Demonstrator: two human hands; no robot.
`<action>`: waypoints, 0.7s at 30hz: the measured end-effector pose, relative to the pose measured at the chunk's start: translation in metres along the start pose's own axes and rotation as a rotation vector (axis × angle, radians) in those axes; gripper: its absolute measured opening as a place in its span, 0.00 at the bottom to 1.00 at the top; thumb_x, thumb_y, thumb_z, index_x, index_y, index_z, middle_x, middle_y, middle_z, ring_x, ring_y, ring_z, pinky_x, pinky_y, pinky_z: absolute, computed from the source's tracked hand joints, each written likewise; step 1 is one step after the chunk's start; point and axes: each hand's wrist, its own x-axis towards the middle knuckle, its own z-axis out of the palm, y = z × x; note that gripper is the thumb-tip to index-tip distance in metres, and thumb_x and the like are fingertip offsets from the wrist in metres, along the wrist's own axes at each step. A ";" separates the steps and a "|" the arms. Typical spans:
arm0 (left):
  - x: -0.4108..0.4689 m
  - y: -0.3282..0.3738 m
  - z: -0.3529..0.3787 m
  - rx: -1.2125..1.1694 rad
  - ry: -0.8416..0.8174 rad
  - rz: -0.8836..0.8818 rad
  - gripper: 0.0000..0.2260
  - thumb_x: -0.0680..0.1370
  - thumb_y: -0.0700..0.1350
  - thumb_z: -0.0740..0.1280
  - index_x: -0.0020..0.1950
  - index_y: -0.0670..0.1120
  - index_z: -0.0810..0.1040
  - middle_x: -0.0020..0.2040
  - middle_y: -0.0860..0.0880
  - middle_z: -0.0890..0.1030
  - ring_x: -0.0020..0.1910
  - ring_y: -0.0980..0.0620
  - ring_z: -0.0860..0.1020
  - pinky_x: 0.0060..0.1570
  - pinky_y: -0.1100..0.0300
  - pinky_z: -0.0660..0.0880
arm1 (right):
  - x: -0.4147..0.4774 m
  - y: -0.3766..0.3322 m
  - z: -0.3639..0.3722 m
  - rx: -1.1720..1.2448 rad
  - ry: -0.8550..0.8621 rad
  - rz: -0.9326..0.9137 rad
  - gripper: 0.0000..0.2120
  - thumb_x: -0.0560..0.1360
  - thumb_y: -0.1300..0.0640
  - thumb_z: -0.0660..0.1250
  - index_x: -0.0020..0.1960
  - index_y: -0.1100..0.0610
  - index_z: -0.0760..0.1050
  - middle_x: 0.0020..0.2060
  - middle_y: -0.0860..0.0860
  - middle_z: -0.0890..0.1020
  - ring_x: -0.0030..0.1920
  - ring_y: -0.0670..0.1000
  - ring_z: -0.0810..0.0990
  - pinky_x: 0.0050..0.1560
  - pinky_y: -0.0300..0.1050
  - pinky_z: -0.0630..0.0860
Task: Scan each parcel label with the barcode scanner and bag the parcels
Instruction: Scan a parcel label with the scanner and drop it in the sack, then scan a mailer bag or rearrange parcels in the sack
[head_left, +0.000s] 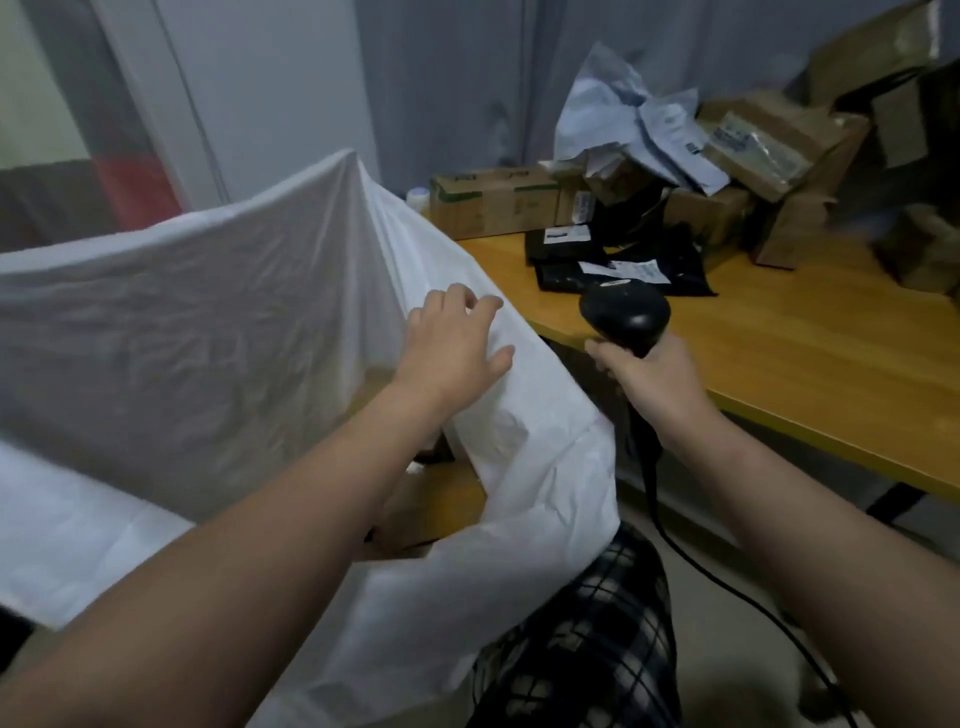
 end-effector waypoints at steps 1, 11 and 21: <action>0.015 0.010 0.003 0.000 0.006 0.042 0.24 0.79 0.57 0.61 0.73 0.51 0.66 0.67 0.45 0.68 0.65 0.45 0.66 0.64 0.51 0.64 | 0.008 0.001 -0.008 -0.004 0.015 0.001 0.10 0.73 0.52 0.72 0.52 0.55 0.79 0.43 0.51 0.82 0.45 0.48 0.79 0.44 0.43 0.70; 0.152 0.056 0.072 0.171 -0.220 0.190 0.32 0.77 0.55 0.66 0.77 0.48 0.57 0.72 0.41 0.62 0.70 0.41 0.63 0.66 0.50 0.65 | 0.083 0.014 -0.062 0.157 0.102 0.250 0.15 0.73 0.49 0.71 0.49 0.62 0.79 0.45 0.51 0.81 0.43 0.47 0.77 0.36 0.39 0.67; 0.248 0.047 0.118 0.134 -0.596 0.136 0.39 0.71 0.74 0.58 0.78 0.60 0.52 0.79 0.43 0.54 0.76 0.40 0.55 0.74 0.45 0.54 | 0.128 0.012 -0.077 0.251 0.028 0.367 0.07 0.71 0.55 0.73 0.41 0.58 0.79 0.40 0.56 0.86 0.47 0.57 0.84 0.56 0.50 0.76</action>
